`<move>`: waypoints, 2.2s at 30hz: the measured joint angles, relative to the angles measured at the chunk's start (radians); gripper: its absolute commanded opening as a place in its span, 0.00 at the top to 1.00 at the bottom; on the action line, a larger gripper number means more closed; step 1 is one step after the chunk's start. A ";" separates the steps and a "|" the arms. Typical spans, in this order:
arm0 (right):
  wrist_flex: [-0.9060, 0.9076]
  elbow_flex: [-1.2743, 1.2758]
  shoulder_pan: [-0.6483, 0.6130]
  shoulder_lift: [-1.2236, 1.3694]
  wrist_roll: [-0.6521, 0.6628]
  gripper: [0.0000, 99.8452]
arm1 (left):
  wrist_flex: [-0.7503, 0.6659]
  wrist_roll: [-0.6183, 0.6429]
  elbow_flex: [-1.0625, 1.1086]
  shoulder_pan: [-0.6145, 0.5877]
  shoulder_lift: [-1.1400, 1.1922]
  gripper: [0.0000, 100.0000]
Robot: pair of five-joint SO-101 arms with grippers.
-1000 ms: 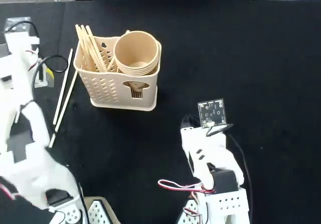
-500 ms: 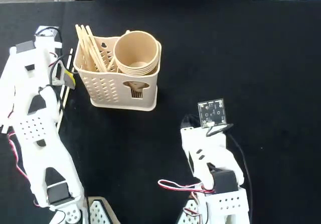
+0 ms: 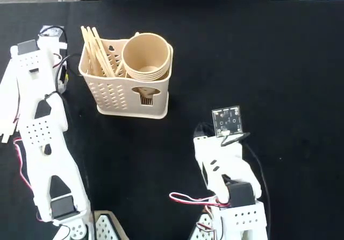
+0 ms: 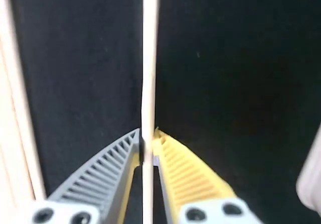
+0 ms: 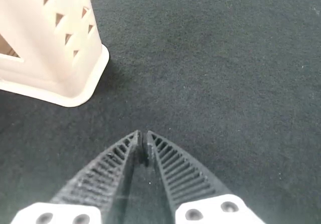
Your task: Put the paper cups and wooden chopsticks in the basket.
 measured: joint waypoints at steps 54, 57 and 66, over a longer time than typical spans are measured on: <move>0.000 0.000 0.000 0.000 0.000 0.98 | -0.976 0.173 1.694 -0.155 -1.677 0.97; 0.000 0.000 0.000 0.000 0.000 0.98 | -1.145 0.173 1.775 -0.106 -1.815 0.97; 0.000 0.000 0.000 0.000 0.000 0.98 | -1.461 0.368 1.904 0.140 -2.302 0.97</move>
